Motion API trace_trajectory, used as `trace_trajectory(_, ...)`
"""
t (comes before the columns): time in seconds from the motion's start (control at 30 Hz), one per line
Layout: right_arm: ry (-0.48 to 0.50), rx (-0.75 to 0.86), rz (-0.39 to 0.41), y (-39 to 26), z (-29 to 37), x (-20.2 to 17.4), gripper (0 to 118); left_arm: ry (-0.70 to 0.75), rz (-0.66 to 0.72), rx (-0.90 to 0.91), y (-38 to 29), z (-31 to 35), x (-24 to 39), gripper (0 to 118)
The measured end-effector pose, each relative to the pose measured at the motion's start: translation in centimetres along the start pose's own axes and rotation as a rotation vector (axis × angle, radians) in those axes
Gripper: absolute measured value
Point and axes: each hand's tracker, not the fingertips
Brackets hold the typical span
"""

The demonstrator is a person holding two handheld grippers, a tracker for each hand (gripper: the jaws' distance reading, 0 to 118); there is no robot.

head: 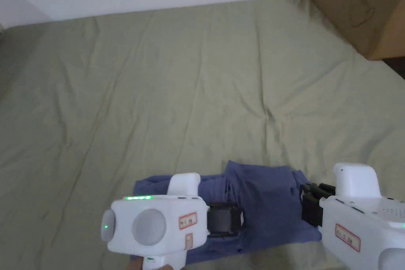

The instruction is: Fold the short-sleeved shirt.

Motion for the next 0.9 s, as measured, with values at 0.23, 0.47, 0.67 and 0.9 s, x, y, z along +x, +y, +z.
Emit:
trace_trajectory(0.23, -0.012, 0.03, -0.014, 0.5, 0.0, 0.3, 4, 0.134, 0.097, 0.143, 0.5, 4.5, -3.5, 2)
trace_trajectory(0.47, 0.007, 0.039, 0.029, 0.5, -0.8, -0.4, 4, 0.065, 0.079, -0.033, -1.6, -1.8, -2.9, 2)
trace_trajectory(0.67, 0.006, 0.024, 0.05, 0.3, -1.1, -0.3, 4, 0.052, -0.026, -0.118, -3.1, -4.8, 1.1, 2)
trace_trajectory(0.9, -0.005, 0.035, 0.085, 1.3, -1.0, -0.9, 4, -0.084, 0.02, -0.034, -1.4, -0.4, 0.2, 2)
